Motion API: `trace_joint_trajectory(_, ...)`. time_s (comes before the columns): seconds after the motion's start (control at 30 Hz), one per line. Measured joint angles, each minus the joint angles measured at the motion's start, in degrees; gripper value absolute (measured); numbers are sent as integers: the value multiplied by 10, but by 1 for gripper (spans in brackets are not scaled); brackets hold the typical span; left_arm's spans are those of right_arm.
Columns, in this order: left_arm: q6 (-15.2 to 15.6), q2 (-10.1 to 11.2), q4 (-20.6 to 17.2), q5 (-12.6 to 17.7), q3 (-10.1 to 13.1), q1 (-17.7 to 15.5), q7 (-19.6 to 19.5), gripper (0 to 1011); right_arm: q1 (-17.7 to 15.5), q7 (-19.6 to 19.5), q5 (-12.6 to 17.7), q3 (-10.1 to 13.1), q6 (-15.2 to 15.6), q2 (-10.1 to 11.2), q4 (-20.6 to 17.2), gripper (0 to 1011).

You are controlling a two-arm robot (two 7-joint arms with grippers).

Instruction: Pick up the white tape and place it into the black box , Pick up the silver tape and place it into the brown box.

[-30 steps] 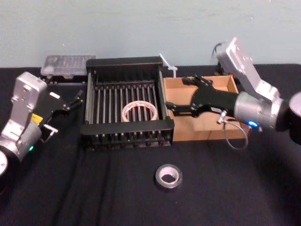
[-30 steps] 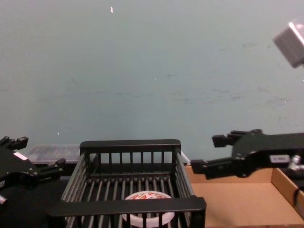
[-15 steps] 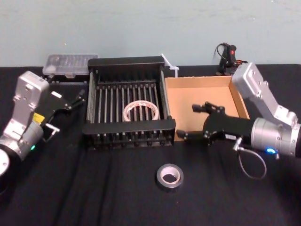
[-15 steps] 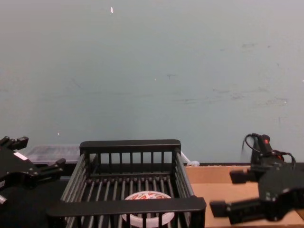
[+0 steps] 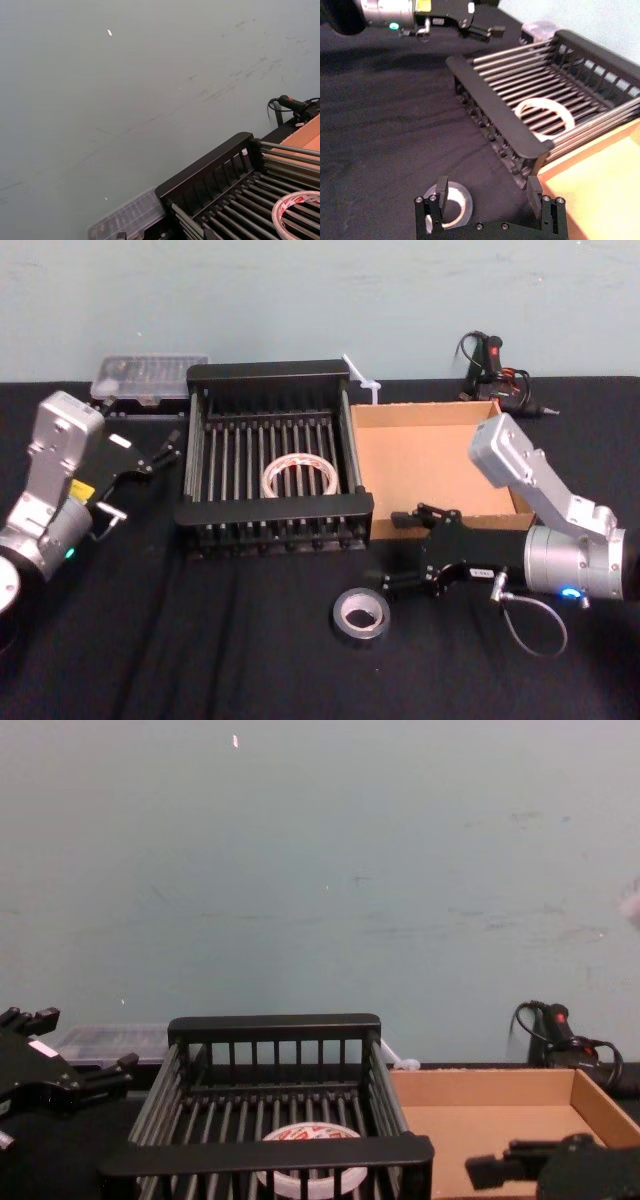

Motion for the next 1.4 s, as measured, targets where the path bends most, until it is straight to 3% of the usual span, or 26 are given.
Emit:
trace_joint_trajectory(0.57,0,0,0,0,0,0,0,1001,33,16,-15,-50,24,-9,40,1002)
trace_joint_trajectory(1.4,0,0,0,0,0,0,0,1001,51,20,-25,-72,31,-26,72,1002)
